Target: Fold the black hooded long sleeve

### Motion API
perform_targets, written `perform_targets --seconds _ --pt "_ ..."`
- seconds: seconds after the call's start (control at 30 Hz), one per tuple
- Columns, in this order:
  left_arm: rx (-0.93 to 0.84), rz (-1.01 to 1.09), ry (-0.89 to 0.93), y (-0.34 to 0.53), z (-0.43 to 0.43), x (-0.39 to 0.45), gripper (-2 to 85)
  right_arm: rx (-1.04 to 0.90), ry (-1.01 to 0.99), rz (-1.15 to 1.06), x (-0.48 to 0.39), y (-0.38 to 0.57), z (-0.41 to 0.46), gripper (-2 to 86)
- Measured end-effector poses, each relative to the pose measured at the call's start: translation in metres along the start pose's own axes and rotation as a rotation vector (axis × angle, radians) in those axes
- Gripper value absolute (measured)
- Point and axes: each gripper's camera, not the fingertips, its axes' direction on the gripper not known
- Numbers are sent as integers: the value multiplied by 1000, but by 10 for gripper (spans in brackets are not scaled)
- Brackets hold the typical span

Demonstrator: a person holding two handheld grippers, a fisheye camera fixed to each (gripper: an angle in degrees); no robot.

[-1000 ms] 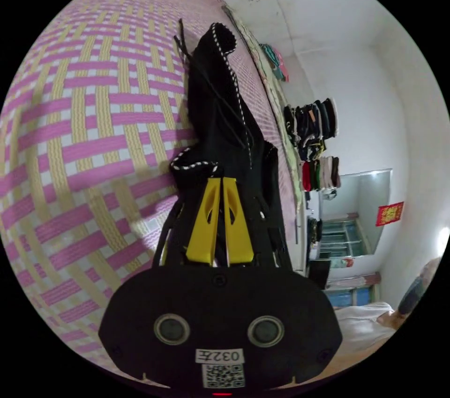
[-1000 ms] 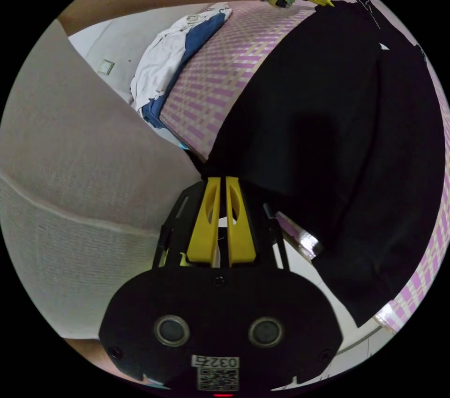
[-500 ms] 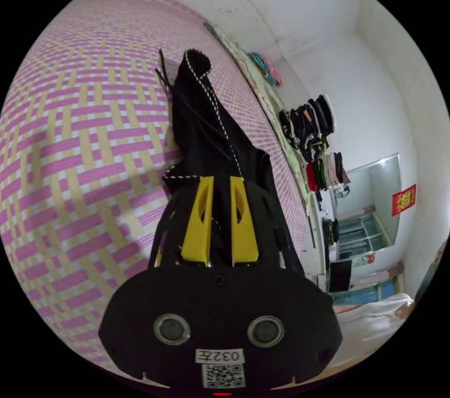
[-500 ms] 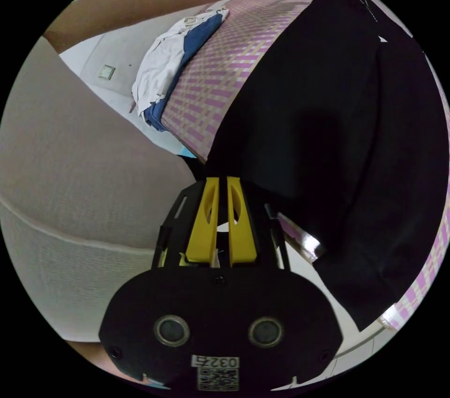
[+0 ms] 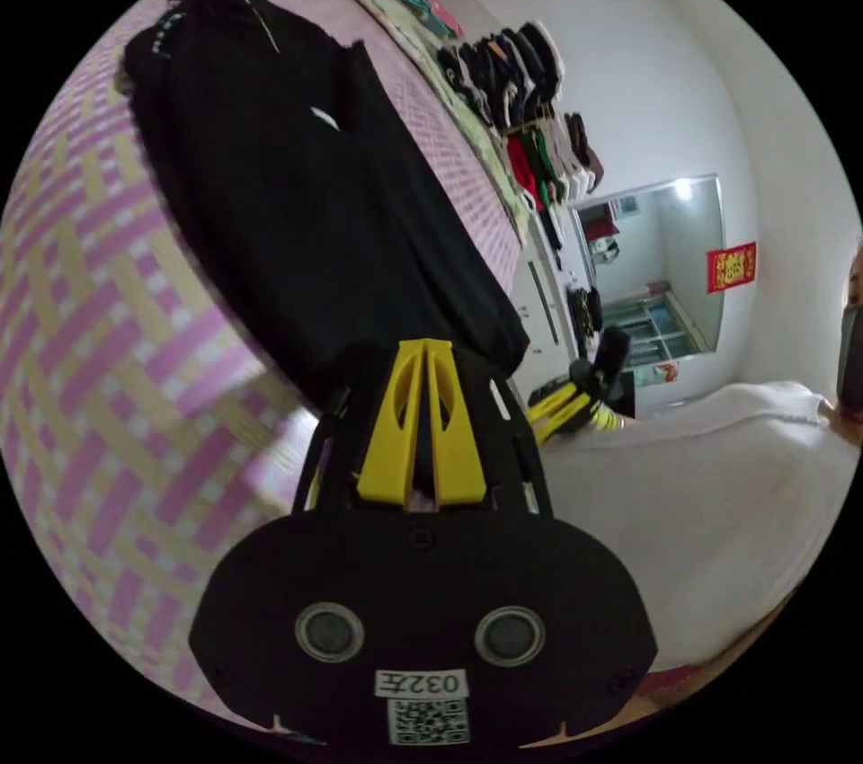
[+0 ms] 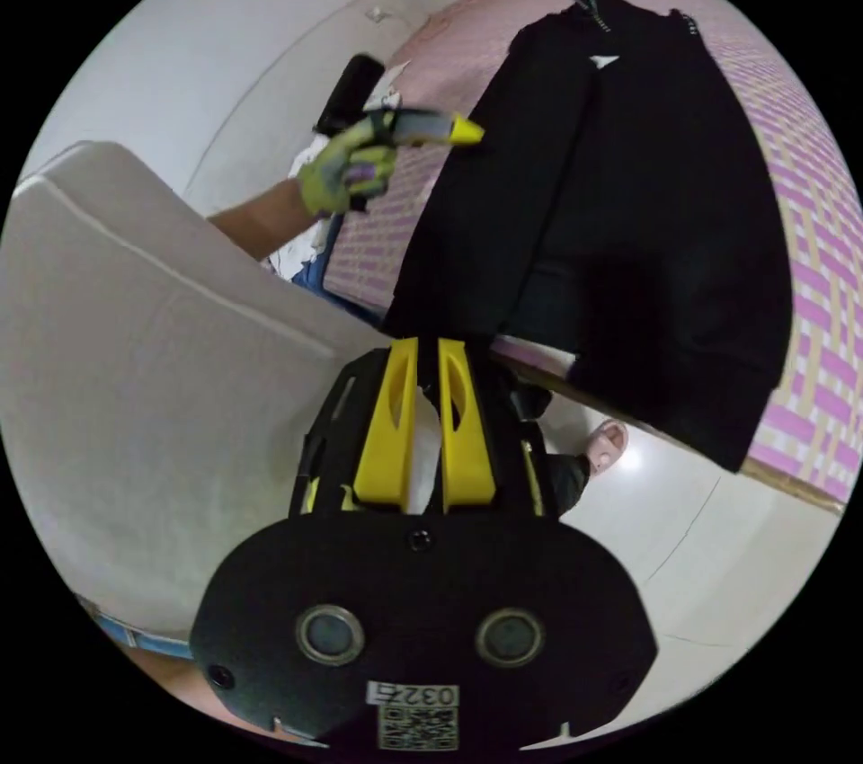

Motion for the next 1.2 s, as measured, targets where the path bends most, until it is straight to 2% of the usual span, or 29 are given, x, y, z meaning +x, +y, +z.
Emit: perform_targets --seconds 0.1,0.2,0.23,0.27,0.4,0.53,0.67,0.73,0.83,0.97,1.2 --pt "-63 -16 -7 29 39 27 -8 85 -15 -4 26 5 -18 39" --pt "-89 -65 -196 50 56 42 -8 -41 0 -33 52 -16 -3 26" --pt "-66 -89 -194 56 56 45 -8 -117 -2 -19 65 -22 6 26" --pt "-18 -119 -174 63 49 50 -6 -116 -53 -47 71 -22 0 35" --pt "196 -209 -170 104 7 63 7 42 -34 -91 87 2 -64 39" --pt "251 -400 -131 166 -6 47 59 221 14 184 171 44 -135 64" --pt "201 -479 -116 196 16 47 86 154 -169 372 249 54 -138 110" --pt "208 -471 -132 201 21 54 88 87 -232 393 269 52 -130 124" --pt "206 -458 -154 209 26 60 86 43 -286 377 289 49 -124 126" --pt "168 -435 -59 225 37 49 68 -82 -409 315 310 39 -109 119" --pt "208 -393 80 254 41 28 57 -165 -480 247 330 29 -97 100"
